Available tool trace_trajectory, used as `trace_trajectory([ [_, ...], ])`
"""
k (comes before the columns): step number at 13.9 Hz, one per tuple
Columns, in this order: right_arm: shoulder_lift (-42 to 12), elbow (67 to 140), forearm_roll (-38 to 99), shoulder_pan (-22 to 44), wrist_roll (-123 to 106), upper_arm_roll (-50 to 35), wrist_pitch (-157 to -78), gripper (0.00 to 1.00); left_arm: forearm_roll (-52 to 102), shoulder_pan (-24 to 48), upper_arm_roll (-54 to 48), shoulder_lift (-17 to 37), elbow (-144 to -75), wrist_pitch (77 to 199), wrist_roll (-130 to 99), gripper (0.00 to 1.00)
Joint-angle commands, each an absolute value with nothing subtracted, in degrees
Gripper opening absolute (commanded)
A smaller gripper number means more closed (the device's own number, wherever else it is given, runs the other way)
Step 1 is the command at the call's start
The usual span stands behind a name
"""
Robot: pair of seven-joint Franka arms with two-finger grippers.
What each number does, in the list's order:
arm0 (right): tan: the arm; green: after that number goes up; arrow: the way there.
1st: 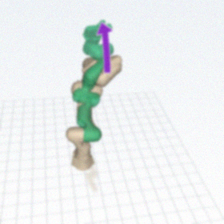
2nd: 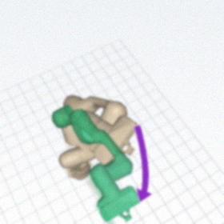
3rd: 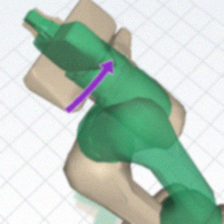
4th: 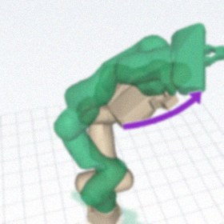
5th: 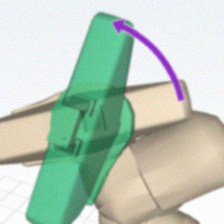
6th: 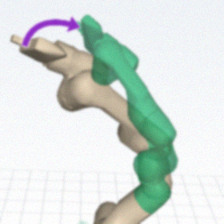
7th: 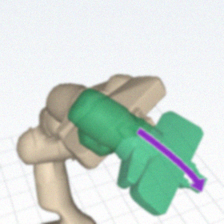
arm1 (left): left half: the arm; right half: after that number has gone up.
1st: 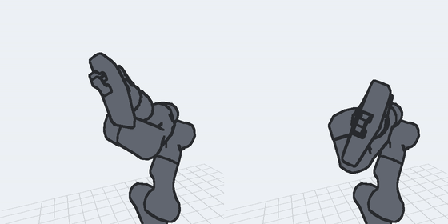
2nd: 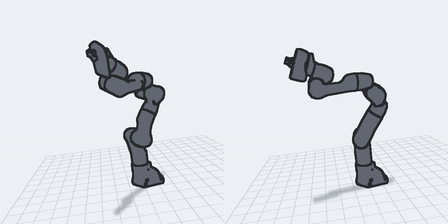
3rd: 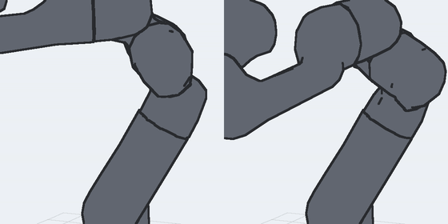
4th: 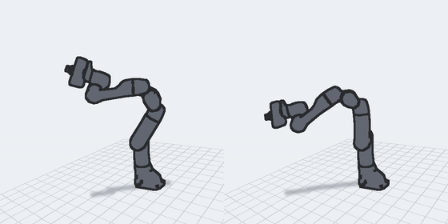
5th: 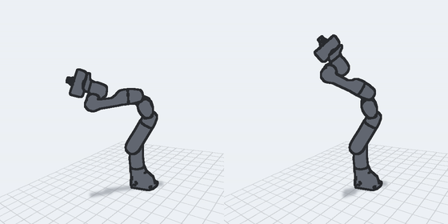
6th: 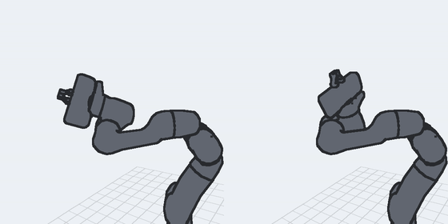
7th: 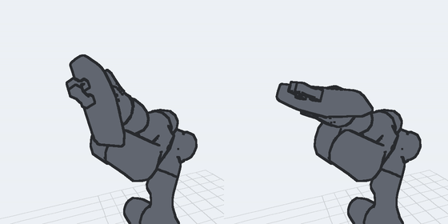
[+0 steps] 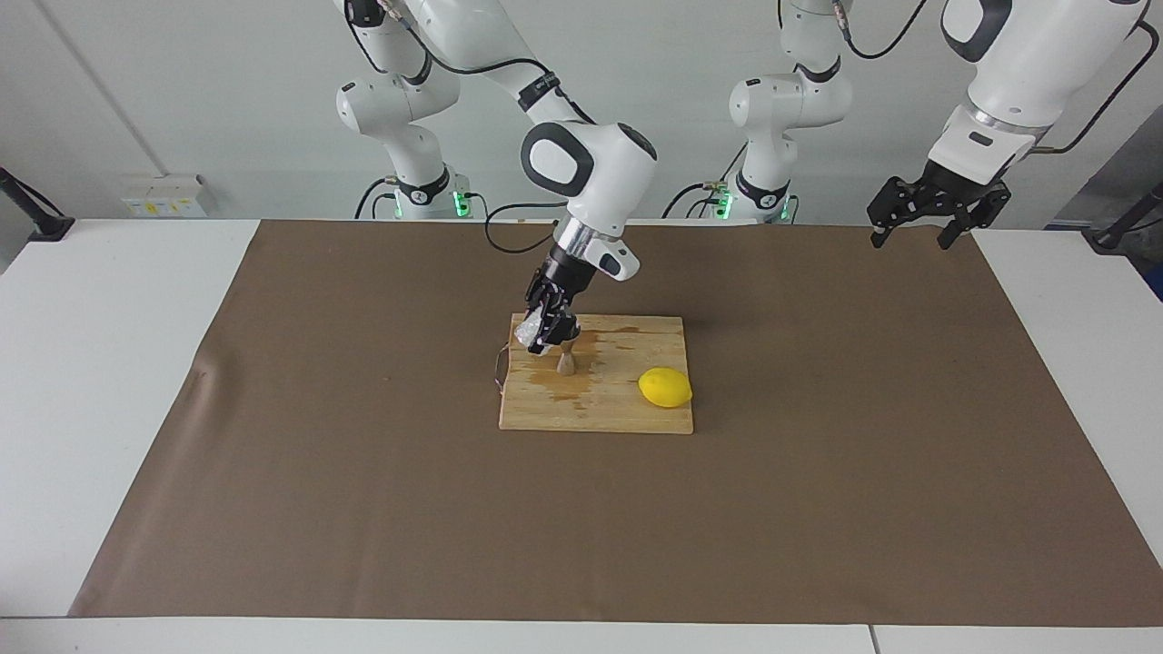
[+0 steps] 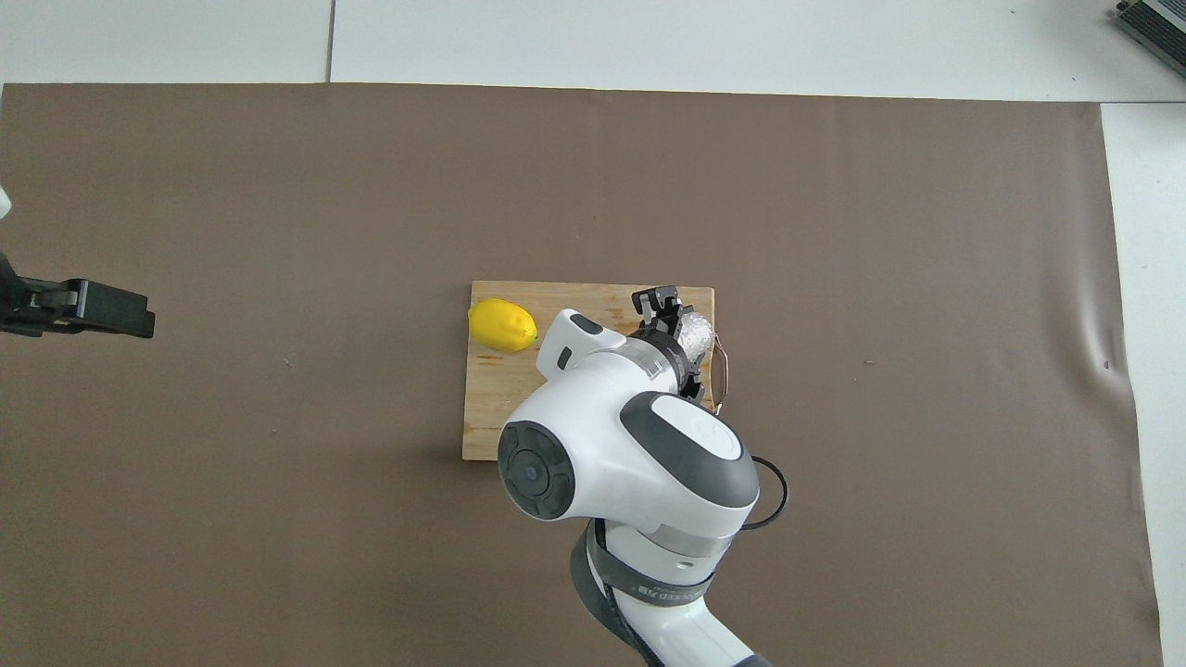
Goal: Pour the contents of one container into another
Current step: 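Tilt the white cup over the metal cup with the right gripper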
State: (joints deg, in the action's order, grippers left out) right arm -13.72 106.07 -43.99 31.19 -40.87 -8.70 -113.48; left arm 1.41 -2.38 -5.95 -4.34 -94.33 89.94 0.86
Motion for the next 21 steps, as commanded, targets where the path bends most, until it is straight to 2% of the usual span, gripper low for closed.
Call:
trace_trajectory([
  [1,-12.04,108.54,-47.01,31.11,-36.31,-8.79,-114.26,0.18,1.93,-2.64,-5.98,-5.80,-95.89,90.00,0.26,1.00],
  [21,-10.99,116.54,-64.60,36.39,-26.89,-8.79,-112.42,0.18,1.93,-2.72,-5.98,-5.80,-95.89,90.00,0.26,1.00],
])
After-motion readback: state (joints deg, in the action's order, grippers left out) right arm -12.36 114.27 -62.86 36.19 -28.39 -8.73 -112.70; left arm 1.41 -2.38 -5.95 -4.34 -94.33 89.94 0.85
